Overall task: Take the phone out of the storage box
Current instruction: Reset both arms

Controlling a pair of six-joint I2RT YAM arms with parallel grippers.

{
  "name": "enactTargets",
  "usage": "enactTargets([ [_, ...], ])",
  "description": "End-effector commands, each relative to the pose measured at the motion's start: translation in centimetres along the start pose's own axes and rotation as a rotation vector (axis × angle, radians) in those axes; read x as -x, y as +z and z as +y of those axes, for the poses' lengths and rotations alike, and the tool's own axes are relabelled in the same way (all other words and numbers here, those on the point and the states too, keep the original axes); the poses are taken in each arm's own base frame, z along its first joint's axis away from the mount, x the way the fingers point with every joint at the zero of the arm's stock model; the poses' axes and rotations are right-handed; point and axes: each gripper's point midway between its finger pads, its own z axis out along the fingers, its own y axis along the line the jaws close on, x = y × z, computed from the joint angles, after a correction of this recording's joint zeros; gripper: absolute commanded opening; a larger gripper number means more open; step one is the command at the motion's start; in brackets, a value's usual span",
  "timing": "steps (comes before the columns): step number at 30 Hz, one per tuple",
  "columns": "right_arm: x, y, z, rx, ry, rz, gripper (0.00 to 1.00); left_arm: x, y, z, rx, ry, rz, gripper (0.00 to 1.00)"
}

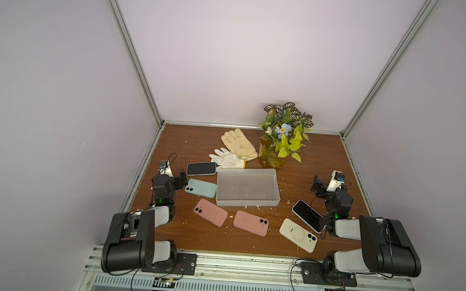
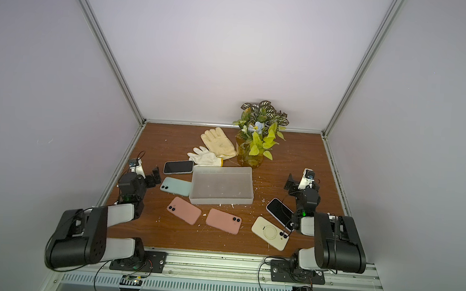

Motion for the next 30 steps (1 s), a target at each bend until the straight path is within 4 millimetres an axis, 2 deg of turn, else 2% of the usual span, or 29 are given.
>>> enactTargets([
  [1,2.1,-0.3,0.9,0.049,-0.024,-0.085,0.99,3.4,0.2,-1.9,-0.071,0.017,-0.152,0.99],
  [4,1.9,-1.0,1.6,0.094,-0.05,-0.105,0.99,3.1,-0.3,-3.1,-0.087,0.063,-0.184,0.99],
  [8,1.5,-1.7,1.6,0.099,-0.042,-0.151,0.99,2.4,-0.7,-6.6,-0.109,0.227,-0.199,0.99],
  [11,1.2,-1.0,2.0,0.122,-0.05,-0.132,0.99,2.5,-1.5,-5.3,-0.037,0.18,-0.234,0.99],
  [13,1.1,-0.5,2.3,0.135,-0.057,-0.114,0.99,2.5,-2.0,-5.1,-0.041,0.174,-0.286,0.99],
  [14,1.1,-0.3,2.4,0.136,-0.061,-0.11,0.99,2.6,-1.8,-4.8,-0.019,0.168,-0.286,0.99],
  [16,0.9,0.1,2.5,0.132,-0.069,-0.093,0.99,2.0,-0.1,-4.2,0.008,0.147,-0.193,0.99],
  [30,0.6,0.7,3.0,0.079,-0.121,-0.067,0.99,2.1,-0.4,-4.3,-0.042,0.137,-0.213,0.99],
])
